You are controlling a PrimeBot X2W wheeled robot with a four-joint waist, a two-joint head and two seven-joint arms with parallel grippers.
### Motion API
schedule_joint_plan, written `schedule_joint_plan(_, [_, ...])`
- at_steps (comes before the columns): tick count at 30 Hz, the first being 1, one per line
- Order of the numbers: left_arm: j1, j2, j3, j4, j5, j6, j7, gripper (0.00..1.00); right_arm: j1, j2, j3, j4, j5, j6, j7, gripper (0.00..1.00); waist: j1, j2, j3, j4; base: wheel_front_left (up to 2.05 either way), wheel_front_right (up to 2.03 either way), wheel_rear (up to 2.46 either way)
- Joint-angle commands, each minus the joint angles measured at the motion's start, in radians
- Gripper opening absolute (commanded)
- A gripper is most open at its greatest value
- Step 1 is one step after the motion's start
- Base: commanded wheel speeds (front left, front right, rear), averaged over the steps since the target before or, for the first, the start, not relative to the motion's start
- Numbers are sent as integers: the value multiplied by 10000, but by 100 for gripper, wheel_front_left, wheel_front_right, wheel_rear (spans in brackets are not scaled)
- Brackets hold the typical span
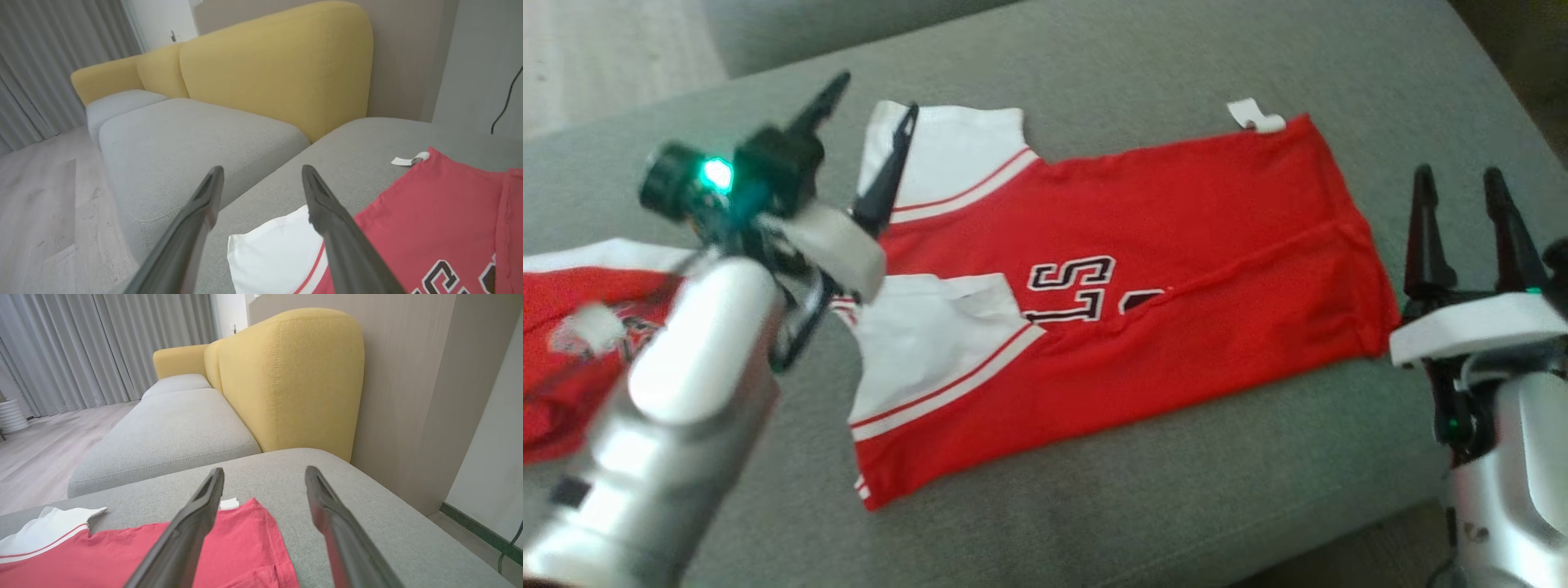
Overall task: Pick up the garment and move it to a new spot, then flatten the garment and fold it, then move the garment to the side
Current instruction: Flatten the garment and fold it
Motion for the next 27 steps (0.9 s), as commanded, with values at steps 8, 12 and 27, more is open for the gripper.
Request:
schedule_joint_plan(8, [-2623,731,-278,1757,-262,-951,1350,100,-787,210,718,-347,-36,-9,-285,100,-2,0,747,-1054,0,0,0])
schedule_joint_plan(12, [-3237,1032,-991,2634,-1050,-1028,2172,100,-907,296,922,-262,-37,-9,-426,100,-2,0,934,-1347,0,0,0])
schedule_joint_plan(27, [-4647,2306,-2586,4379,-2664,-1034,3342,100,-1229,450,1571,-284,220,-9,-782,100,-2,0,1962,-2336,0,0,0])
